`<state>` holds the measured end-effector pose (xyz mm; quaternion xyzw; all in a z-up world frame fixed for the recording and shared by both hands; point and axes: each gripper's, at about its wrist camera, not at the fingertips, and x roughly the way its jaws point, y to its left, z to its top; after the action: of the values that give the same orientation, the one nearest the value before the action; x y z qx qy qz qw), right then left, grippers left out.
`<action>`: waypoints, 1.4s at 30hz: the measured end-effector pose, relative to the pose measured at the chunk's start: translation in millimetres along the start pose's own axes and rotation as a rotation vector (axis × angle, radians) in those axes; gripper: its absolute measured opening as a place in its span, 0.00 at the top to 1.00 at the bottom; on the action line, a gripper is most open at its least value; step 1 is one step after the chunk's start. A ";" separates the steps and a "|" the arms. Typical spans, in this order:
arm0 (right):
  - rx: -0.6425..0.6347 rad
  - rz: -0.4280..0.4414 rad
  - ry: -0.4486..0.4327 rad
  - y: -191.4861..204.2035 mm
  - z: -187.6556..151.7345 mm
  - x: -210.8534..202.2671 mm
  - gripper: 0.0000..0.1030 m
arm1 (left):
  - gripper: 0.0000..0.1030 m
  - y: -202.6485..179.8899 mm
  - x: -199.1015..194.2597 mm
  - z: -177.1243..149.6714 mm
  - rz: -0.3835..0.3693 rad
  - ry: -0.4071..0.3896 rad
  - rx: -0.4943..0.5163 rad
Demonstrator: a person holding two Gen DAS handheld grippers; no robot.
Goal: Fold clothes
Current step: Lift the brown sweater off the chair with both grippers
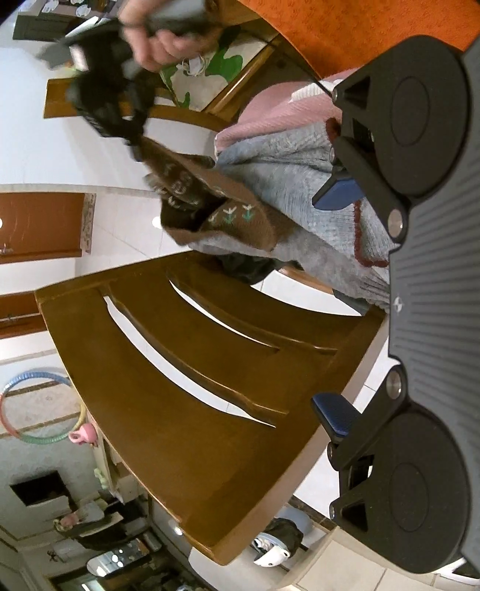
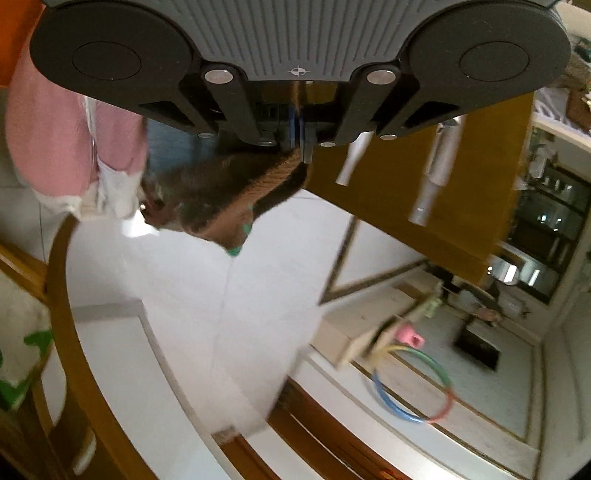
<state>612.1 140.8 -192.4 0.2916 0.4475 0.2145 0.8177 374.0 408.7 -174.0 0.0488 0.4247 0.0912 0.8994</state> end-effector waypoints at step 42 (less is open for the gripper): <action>-0.292 0.250 -0.382 159.9 -32.9 -525.0 0.96 | 0.42 -164.0 -212.7 79.8 -0.560 -0.260 0.202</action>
<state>303.1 -53.0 219.0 0.2587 0.2098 0.3170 0.8880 323.3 203.7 10.1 0.0301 0.3100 -0.2092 0.9269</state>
